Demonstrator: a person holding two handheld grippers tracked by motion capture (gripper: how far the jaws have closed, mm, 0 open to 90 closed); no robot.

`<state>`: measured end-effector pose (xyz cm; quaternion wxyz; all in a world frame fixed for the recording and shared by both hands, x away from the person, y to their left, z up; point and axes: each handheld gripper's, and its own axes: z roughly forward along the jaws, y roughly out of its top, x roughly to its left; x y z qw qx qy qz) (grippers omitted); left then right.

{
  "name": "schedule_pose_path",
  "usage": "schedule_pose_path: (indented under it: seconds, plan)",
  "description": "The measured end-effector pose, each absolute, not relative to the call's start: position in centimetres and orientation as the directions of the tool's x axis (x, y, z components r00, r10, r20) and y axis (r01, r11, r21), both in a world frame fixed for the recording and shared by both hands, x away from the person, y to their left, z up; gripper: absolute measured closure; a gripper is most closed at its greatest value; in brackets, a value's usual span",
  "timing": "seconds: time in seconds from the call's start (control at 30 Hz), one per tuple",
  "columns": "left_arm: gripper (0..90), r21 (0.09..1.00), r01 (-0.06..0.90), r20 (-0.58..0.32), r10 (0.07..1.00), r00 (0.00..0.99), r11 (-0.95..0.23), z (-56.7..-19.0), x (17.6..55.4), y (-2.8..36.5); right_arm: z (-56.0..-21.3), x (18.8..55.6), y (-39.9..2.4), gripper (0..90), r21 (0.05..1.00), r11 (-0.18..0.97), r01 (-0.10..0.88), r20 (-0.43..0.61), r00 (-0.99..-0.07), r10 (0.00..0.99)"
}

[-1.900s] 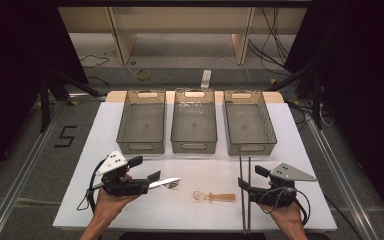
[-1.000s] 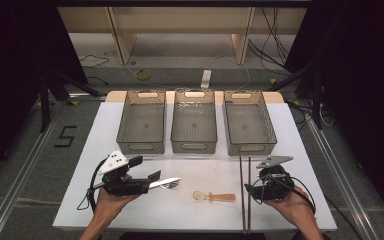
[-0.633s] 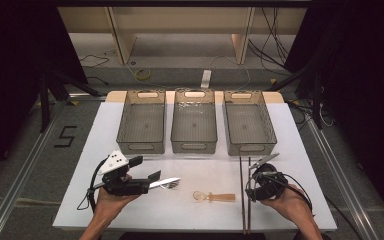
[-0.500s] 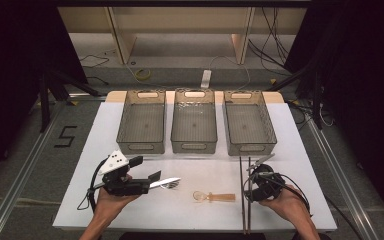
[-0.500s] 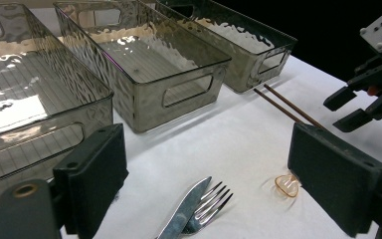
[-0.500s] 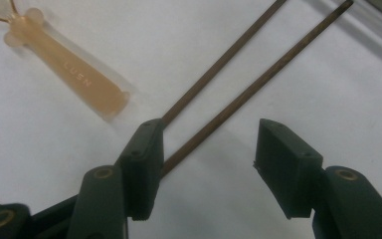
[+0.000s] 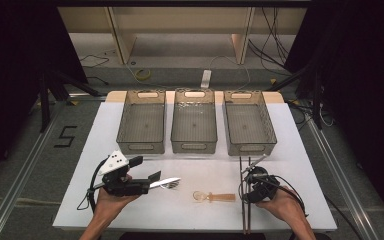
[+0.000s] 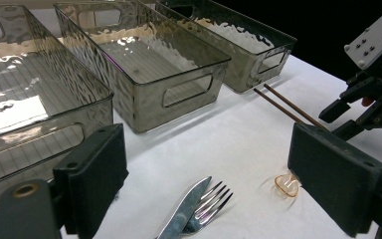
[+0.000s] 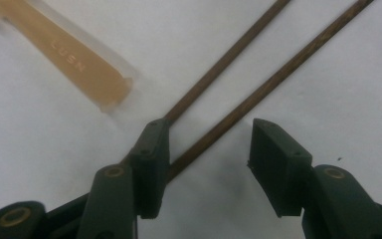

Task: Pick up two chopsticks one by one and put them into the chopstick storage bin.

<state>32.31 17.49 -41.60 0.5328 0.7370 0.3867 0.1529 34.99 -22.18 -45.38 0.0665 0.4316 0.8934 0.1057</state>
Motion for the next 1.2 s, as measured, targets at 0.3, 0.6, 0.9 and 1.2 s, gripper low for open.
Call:
schedule_pose_path:
  seconds: [0.3,0.6,0.9,1.2]
  plan:
    - [14.8,0.904,0.407,-0.185,0.734,0.654,-0.134,-41.59,32.29,17.49,-45.56,34.96,-22.13,57.4,0.23,0.62,0.751,-0.021,-0.633,0.774]
    - [14.8,0.904,0.406,-0.188,0.733,0.654,-0.131,-41.54,32.24,17.5,-45.43,34.9,-22.25,69.1,0.209,0.645,0.735,-0.027,-0.655,0.755]
    - [14.8,0.903,0.405,-0.182,0.731,0.658,-0.14,-41.56,32.26,17.47,-45.39,34.88,-22.36,77.3,0.205,0.654,0.728,-0.031,-0.663,0.748]
    - [14.8,0.904,0.403,-0.178,0.732,0.658,-0.143,-41.55,32.22,17.43,-45.38,34.84,-22.25,82.2,0.201,0.655,0.728,-0.031,-0.664,0.747]
